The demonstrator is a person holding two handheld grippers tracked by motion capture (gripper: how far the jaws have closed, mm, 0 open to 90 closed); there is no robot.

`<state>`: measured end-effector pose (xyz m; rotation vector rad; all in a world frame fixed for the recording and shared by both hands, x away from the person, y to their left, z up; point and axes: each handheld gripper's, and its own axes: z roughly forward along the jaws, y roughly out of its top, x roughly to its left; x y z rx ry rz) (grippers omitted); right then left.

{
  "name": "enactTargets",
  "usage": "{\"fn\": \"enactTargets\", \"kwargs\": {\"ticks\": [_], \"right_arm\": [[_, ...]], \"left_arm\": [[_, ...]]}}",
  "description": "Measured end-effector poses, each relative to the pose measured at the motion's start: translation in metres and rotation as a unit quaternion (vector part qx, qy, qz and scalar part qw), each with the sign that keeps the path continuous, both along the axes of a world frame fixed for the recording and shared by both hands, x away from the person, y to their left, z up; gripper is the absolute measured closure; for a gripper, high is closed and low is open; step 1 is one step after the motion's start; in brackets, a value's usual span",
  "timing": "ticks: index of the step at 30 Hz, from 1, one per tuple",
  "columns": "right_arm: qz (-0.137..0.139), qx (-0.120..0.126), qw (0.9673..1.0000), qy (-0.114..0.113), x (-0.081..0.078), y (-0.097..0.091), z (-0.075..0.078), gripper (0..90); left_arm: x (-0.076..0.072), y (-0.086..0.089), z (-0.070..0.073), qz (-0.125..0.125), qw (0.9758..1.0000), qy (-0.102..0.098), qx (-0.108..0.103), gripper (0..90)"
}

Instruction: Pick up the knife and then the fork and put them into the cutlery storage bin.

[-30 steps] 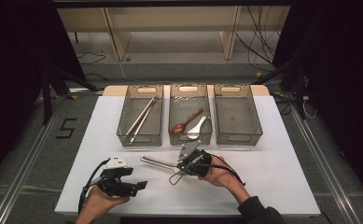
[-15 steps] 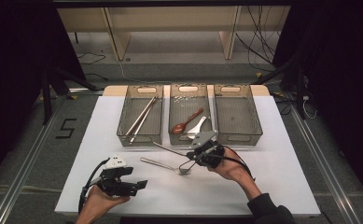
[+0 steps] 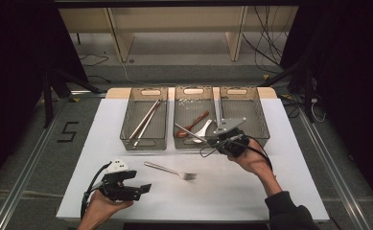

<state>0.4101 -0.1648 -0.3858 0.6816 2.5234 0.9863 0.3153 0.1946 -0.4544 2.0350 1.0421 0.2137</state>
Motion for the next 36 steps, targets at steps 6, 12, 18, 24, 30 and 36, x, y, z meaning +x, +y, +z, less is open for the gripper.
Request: {"fn": "enactTargets", "kwargs": {"ticks": [6, 12, 18, 24, 30, 36], "right_arm": [[-0.037, 0.009, 0.9993, -0.002, 0.013, -0.018, 0.008, 89.8], [-0.085, 0.015, 0.9962, -0.002, 0.028, -0.037, 0.015, 89.8], [-0.130, 0.017, 0.9913, 0.005, 0.046, -0.055, 0.016, 89.8], [-0.160, 0.009, 0.9869, 0.016, 0.060, -0.064, 0.014, 89.8], [-0.196, 0.003, 0.9802, 0.026, 0.072, -0.072, 0.014, 89.8], [-0.229, 0.002, 0.9730, 0.032, 0.082, -0.081, 0.011, 89.8]], "left_arm": [[0.000, 0.001, 0.001, 0.006, 0.9999, -0.006, -0.009, 21.1], [0.000, 0.002, 0.001, 0.009, 0.9998, -0.010, -0.015, 20.9], [0.000, 0.003, 0.002, 0.009, 0.9998, -0.011, -0.015, 20.9], [0.000, 0.004, 0.002, 0.007, 0.9998, -0.012, -0.013, 20.9], [0.000, 0.004, 0.002, 0.007, 0.9998, -0.012, -0.014, 20.8], [0.000, 0.004, 0.002, 0.008, 0.9998, -0.013, -0.014, 20.9]]}}
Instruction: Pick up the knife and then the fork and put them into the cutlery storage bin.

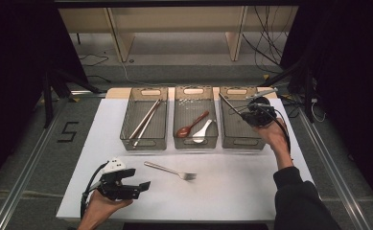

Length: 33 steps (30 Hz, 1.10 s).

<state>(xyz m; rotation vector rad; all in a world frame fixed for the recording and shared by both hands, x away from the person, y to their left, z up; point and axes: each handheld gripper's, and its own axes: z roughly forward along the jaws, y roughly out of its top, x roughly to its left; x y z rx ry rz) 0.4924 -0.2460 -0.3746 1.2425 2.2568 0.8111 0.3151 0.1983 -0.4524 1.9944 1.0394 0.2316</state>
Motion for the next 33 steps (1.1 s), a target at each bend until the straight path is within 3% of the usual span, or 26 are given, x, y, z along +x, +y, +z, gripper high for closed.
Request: {"fn": "enactTargets", "kwargs": {"ticks": [12, 24, 32, 33], "right_arm": [[-0.044, -0.024, 0.9982, 0.034, 0.017, -0.002, -0.016, 89.7], [-0.045, -0.049, 0.9959, 0.062, 0.025, 0.002, -0.029, 89.5], [-0.048, -0.067, 0.9947, 0.062, 0.029, 0.007, -0.033, 87.4], [-0.047, -0.062, 0.9955, 0.055, 0.028, 0.007, -0.033, 81.4]], "left_arm": [[0.000, 0.000, 0.000, 0.000, 1.0000, -0.001, -0.001, 20.9], [0.000, 0.000, 0.000, 0.000, 1.0000, 0.000, -0.001, 20.8], [0.000, 0.000, 0.000, 0.000, 1.0000, -0.001, -0.001, 20.8], [0.000, 0.000, 0.000, 0.000, 1.0000, 0.000, -0.001, 20.8]]}}
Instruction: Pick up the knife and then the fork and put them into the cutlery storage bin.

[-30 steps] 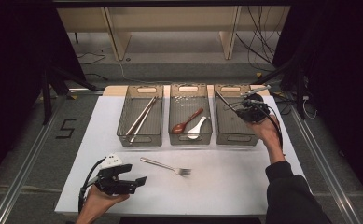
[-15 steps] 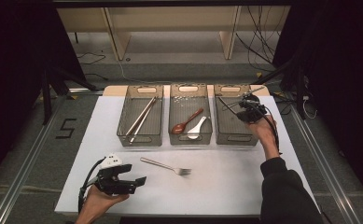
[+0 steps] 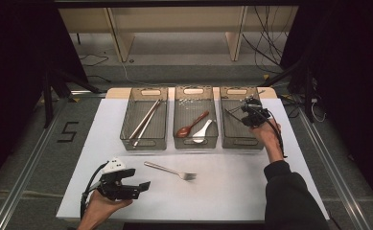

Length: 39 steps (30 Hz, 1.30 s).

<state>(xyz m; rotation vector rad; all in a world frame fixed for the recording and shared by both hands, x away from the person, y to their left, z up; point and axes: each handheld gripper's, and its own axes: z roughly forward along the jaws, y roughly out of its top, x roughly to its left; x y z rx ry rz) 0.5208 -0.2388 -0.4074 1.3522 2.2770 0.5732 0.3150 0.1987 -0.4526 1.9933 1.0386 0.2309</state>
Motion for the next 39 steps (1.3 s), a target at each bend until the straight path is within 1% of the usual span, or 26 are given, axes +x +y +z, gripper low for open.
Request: {"fn": "enactTargets", "kwargs": {"ticks": [1, 2, 4, 5, 7, 9, 11, 15, 18, 21, 23, 26, 31, 33, 36, 39], "right_arm": [[-0.004, 0.012, 0.9999, -0.003, 0.000, 0.000, 0.003, 75.5], [-0.004, 0.019, 0.9997, -0.014, -0.001, 0.001, 0.008, 70.1], [0.004, 0.030, 0.9992, -0.026, -0.003, 0.002, 0.018, 69.4], [0.010, 0.035, 0.9990, -0.028, -0.004, 0.003, 0.024, 67.9], [0.018, 0.036, 0.9984, -0.040, -0.007, 0.005, 0.033, 62.9], [0.026, 0.043, 0.9977, -0.047, -0.010, 0.007, 0.039, 60.8], [0.033, 0.046, 0.9970, -0.052, -0.013, 0.009, 0.042, 58.4], [0.037, 0.059, 0.9960, -0.056, -0.017, 0.011, 0.045, 49.4], [0.050, 0.070, 0.9945, -0.060, -0.024, 0.016, 0.047, 43.7], [0.070, 0.088, 0.9916, -0.065, -0.031, 0.023, 0.051, 40.0], [0.086, 0.095, 0.9894, -0.069, -0.038, 0.029, 0.053, 38.2], [0.111, 0.108, 0.9855, -0.070, -0.048, 0.039, 0.054, 35.6], [0.145, 0.124, 0.9799, -0.059, -0.065, 0.054, 0.050, 33.3], [0.157, 0.127, 0.9781, -0.052, -0.070, 0.060, 0.047, 32.7], [0.174, 0.126, 0.9755, -0.046, -0.078, 0.069, 0.043, 32.4], [0.190, 0.132, 0.9719, -0.041, -0.084, 0.077, 0.039, 32.3]], "left_arm": [[0.000, 0.000, 0.000, 0.001, 1.0000, 0.002, -0.001, 20.8], [0.000, 0.000, 0.000, 0.000, 1.0000, 0.001, 0.000, 20.8], [0.000, 0.000, 0.000, 0.000, 1.0000, 0.002, -0.001, 20.8], [0.000, 0.000, 0.000, 0.000, 1.0000, 0.002, 0.000, 20.8], [-0.001, -0.001, 0.000, 0.000, 1.0000, 0.001, 0.000, 20.8], [0.000, -0.001, 0.000, 0.000, 1.0000, 0.002, 0.000, 20.8], [-0.001, -0.001, 0.000, 0.000, 1.0000, 0.001, 0.000, 20.8], [0.000, -0.001, 0.000, 0.000, 1.0000, 0.001, 0.000, 20.8], [0.000, 0.000, 0.000, 0.001, 1.0000, 0.002, 0.000, 20.8], [0.000, -0.001, 0.000, 0.001, 1.0000, 0.001, 0.001, 20.6], [0.000, -0.001, 0.000, 0.001, 1.0000, 0.001, 0.001, 20.5], [0.000, 0.000, 0.000, 0.001, 1.0000, 0.000, 0.001, 20.5], [0.000, 0.000, 0.000, 0.001, 1.0000, -0.003, 0.001, 20.4], [0.000, 0.000, 0.000, 0.000, 1.0000, -0.002, 0.002, 20.3], [0.000, 0.000, 0.000, 0.003, 1.0000, -0.003, 0.000, 20.1], [0.000, 0.000, 0.001, 0.003, 1.0000, -0.003, -0.001, 20.1]]}}
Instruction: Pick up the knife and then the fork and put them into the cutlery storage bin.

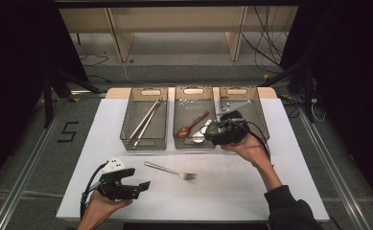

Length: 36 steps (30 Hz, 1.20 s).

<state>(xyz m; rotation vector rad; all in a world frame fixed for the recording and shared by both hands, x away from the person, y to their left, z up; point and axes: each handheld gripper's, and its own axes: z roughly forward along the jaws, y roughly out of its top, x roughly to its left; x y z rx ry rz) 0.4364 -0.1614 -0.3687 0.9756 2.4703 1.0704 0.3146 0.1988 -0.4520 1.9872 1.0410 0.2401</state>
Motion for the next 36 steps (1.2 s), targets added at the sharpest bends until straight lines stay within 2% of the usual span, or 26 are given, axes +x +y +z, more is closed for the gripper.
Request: {"fn": "enactTargets", "kwargs": {"ticks": [7, 14, 20, 36], "right_arm": [[0.040, -0.013, 0.9990, 0.013, -0.010, 0.026, -0.012, 32.0], [0.074, -0.026, 0.9965, 0.028, -0.014, 0.049, -0.025, 31.8], [0.104, -0.048, 0.9927, 0.040, -0.017, 0.068, -0.035, 33.7], [0.154, -0.084, 0.9816, 0.076, -0.021, 0.105, -0.061, 38.3]], "left_arm": [[0.000, 0.000, 0.001, 0.003, 1.0000, -0.004, -0.003, 19.8], [-0.001, 0.001, 0.001, 0.005, 0.9999, -0.008, -0.006, 19.7], [-0.001, 0.002, 0.002, 0.005, 0.9999, -0.011, -0.005, 19.6], [-0.004, 0.005, 0.005, 0.009, 0.9994, -0.026, -0.021, 19.6]]}}
